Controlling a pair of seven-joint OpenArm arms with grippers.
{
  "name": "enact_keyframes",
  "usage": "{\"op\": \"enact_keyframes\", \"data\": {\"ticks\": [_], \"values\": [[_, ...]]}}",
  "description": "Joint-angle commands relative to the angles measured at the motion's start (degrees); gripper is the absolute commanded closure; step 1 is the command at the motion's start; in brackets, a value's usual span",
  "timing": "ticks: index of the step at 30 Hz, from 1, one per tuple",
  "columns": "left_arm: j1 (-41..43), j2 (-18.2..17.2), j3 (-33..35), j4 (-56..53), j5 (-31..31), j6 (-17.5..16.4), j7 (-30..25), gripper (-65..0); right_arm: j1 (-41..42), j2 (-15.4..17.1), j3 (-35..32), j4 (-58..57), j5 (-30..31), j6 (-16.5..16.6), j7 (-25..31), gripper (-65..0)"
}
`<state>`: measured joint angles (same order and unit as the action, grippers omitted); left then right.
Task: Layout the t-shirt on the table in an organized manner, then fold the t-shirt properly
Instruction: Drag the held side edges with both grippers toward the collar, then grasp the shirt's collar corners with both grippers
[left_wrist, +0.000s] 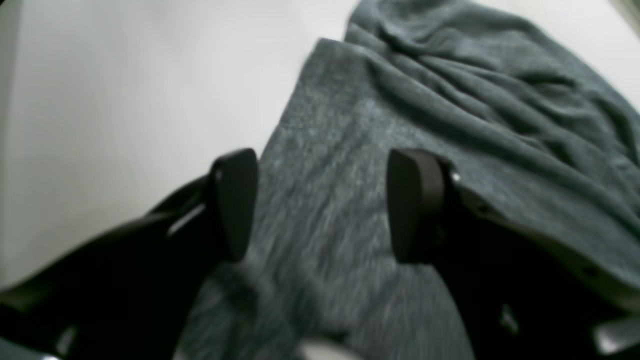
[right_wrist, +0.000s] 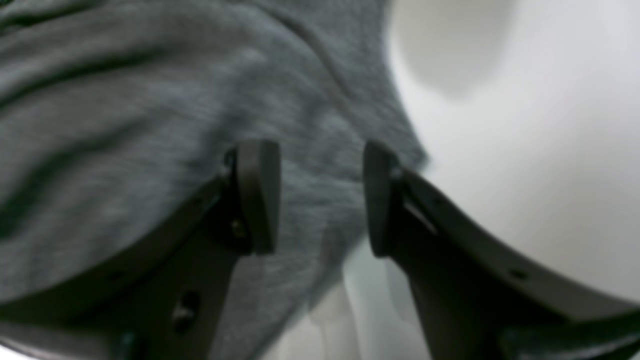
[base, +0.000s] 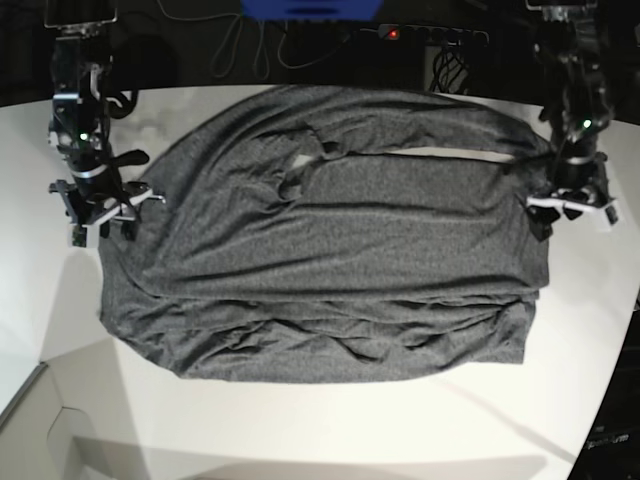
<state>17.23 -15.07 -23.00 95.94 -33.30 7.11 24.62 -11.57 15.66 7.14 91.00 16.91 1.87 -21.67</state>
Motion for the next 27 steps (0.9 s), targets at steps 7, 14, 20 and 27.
{"op": "enact_keyframes", "data": {"ticks": [7,14,20,27], "values": [[8.7,-1.1,-4.9,3.8,0.2,0.4,-1.2,-39.4,-3.9,-0.7,1.2,2.1,-0.1,-0.2,0.9,-27.5],[12.9,-1.1,-5.8,2.5,0.3,0.3,-1.2,-39.4,-8.6,-1.2,1.3,7.2,-0.1,-0.2,0.9,-27.5],[12.7,-1.1,-5.8,-0.8,0.3,0.3,-1.2,-39.4,-12.3,-3.2,1.3,8.5,-0.1,-0.2,0.9,-27.5],[10.1,-1.0,-5.3,-5.1,0.6,0.3,-1.2,-39.3,-15.1,-3.9,1.1,8.6,-0.1,-0.2,1.0,-27.5]]}}
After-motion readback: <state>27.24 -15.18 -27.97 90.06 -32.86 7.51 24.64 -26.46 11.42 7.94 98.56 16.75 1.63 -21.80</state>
